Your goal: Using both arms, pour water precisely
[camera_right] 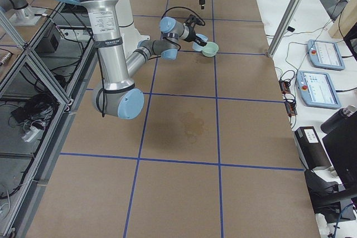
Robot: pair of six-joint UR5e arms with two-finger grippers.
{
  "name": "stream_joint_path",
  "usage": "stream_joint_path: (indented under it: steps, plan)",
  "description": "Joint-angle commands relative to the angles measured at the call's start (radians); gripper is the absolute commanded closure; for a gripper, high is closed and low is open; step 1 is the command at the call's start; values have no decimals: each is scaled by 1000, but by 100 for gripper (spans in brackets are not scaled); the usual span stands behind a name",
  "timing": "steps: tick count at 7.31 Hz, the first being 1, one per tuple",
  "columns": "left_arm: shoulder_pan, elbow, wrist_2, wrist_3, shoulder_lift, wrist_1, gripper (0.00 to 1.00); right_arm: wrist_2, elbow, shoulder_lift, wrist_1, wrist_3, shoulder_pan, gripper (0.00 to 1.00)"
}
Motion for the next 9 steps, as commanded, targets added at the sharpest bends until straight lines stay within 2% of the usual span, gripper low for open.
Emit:
stream_joint_path:
  steps: [1, 2, 3, 4, 5, 7, 9]
  plan:
    - [-12, -15, -1, 52, 46, 0, 0, 104, 1, 94, -245, -74, 15, 100]
    - [-13, -15, -1, 52, 57, -1, 0, 114, -1, 167, -397, -76, 13, 100]
    - [-13, -13, -1, 61, 65, -7, 0, 117, -4, 207, -488, -82, 9, 100]
    - [-13, -13, 0, 85, 83, -9, 0, 128, -22, 247, -541, -82, 3, 100]
    - [-18, -12, 0, 87, 85, -9, 0, 177, -45, 280, -599, -82, 3, 100]
    - [-18, -4, 0, 87, 86, -9, 0, 206, -146, 373, -659, -82, 3, 100]
    - [-18, 0, 2, 87, 86, -9, 0, 214, -268, 467, -664, -94, 4, 100]
